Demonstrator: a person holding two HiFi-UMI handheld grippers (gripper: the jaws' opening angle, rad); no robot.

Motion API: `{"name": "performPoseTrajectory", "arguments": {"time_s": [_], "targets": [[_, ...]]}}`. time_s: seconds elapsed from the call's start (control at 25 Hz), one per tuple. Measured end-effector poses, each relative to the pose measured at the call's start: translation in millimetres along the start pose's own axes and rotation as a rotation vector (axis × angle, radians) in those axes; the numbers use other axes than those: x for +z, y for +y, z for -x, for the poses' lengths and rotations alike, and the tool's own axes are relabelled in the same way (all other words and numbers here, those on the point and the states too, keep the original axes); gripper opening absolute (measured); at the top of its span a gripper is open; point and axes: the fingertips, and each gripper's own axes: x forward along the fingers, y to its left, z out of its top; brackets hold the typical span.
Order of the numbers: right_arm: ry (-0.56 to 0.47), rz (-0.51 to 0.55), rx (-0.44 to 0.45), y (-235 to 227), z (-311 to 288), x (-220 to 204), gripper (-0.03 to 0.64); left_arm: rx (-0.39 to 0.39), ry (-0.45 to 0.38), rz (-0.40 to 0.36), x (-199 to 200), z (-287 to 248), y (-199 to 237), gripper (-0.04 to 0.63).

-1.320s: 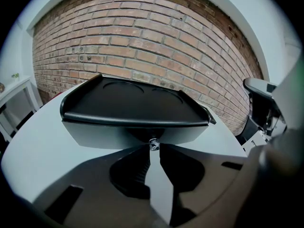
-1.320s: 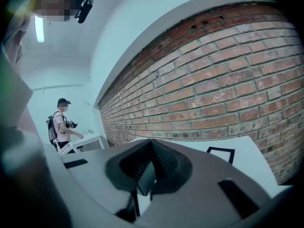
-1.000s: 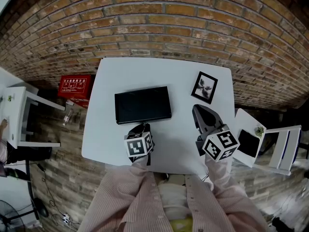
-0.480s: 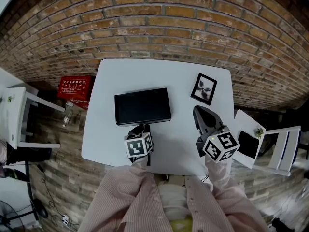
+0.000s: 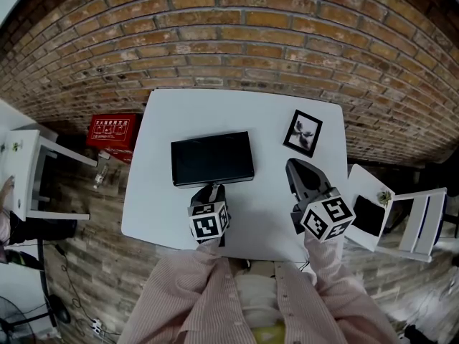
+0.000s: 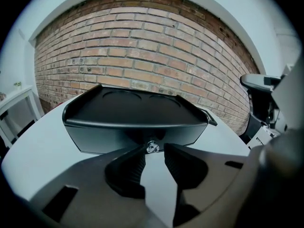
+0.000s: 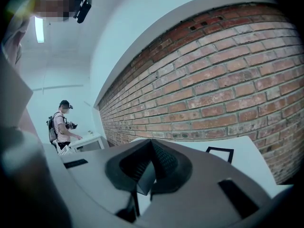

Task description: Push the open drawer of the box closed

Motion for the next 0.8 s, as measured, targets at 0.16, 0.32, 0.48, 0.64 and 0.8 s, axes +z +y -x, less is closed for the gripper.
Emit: {"name": "performPoseTrajectory", "arguments": {"time_s": [0.16, 0.32, 0.48, 0.64, 0.8], "targets": [[0.003, 0.004, 0.014, 4, 0, -1, 0.003, -0.008, -0.075, -0.033, 5, 10, -3, 0.109], [0.006, 0.007, 0.029, 9, 1, -1, 0.003, -0.012, -0.150, -0.059, 13, 25, -5, 0.027], [0.005, 0.014, 0.047, 15, 1, -2, 0.003, -0.022, -0.210, -0.102, 22, 39, -8, 0.000], [0.002, 0.020, 0.063, 20, 3, -1, 0.003, -0.059, -0.288, -0.136, 37, 58, -17, -0.003], [0.000, 0.029, 0.078, 26, 5, 0, 0.003, -0.077, -0.354, -0.166, 51, 80, -22, -0.005]]}}
